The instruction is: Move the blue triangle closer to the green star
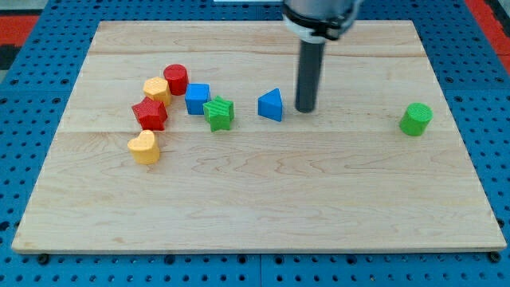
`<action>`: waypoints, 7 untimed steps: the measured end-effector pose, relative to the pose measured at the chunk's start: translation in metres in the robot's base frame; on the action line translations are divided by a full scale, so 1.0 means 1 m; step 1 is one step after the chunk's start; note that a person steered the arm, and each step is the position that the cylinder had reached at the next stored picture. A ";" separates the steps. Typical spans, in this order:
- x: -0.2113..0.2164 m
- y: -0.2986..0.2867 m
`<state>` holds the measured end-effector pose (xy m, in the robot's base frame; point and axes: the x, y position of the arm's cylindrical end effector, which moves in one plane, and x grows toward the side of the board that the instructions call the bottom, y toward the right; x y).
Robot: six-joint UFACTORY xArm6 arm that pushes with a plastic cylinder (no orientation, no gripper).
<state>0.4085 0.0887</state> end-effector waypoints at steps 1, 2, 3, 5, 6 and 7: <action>0.013 0.017; 0.010 -0.008; 0.007 -0.021; -0.004 -0.047; -0.008 -0.056; -0.017 -0.056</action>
<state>0.3915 0.0325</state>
